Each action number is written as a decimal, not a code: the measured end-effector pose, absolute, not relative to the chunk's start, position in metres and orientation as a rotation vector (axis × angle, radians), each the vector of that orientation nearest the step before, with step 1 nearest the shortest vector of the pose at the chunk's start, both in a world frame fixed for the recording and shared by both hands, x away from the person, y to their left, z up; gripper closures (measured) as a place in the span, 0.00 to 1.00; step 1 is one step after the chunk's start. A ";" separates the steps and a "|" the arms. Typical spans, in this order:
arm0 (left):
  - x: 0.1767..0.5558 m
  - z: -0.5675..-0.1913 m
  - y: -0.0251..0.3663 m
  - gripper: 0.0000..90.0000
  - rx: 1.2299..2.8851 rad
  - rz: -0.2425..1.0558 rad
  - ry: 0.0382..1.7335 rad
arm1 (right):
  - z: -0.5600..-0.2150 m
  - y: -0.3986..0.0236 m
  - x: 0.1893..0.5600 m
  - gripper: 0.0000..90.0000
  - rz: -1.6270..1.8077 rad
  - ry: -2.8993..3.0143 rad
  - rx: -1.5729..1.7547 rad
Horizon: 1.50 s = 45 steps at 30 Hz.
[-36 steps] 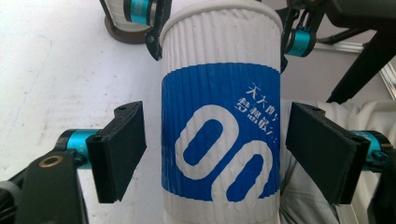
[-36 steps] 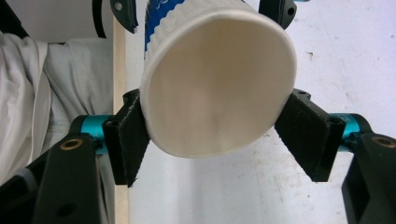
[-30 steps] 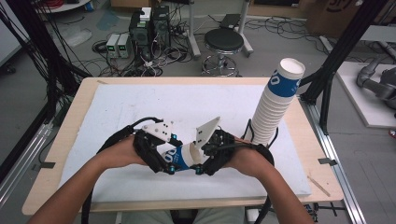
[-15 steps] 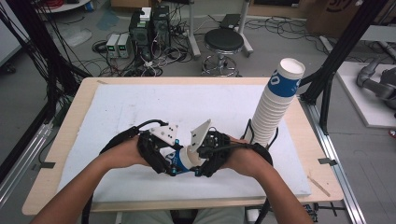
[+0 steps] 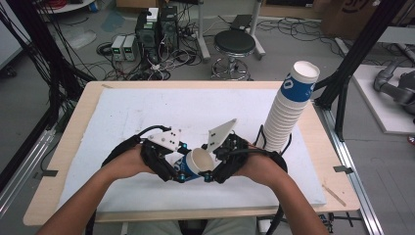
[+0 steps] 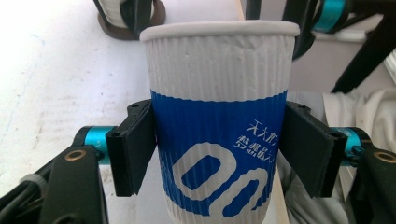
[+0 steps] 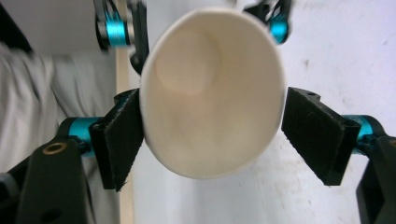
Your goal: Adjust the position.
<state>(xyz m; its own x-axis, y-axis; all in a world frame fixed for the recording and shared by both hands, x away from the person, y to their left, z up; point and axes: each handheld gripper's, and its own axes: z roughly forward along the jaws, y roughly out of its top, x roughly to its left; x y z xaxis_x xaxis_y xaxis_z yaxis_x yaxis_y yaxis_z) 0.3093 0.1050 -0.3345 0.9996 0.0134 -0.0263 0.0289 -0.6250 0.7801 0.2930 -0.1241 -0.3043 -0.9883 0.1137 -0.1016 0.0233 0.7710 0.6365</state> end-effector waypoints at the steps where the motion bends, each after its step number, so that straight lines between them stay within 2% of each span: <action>1: 0.309 -0.334 0.105 0.32 2.246 -0.022 0.029 | -0.303 -0.128 0.294 0.25 1.063 2.821 0.133; 8: 0.311 -0.348 0.129 0.32 2.052 -0.006 0.124 | -0.298 -0.158 0.296 0.24 1.465 2.622 0.319; 11: 0.311 -0.355 0.137 0.32 1.997 0.012 0.168 | -0.300 -0.170 0.295 0.23 1.532 2.555 0.399; 23: 0.309 -0.377 0.168 0.32 1.761 0.118 0.289 | -0.334 -0.201 0.288 0.23 1.551 2.403 0.603; 45: 0.304 -0.393 0.198 0.31 1.613 0.276 0.381 | -0.373 -0.232 0.275 0.23 1.494 2.227 0.741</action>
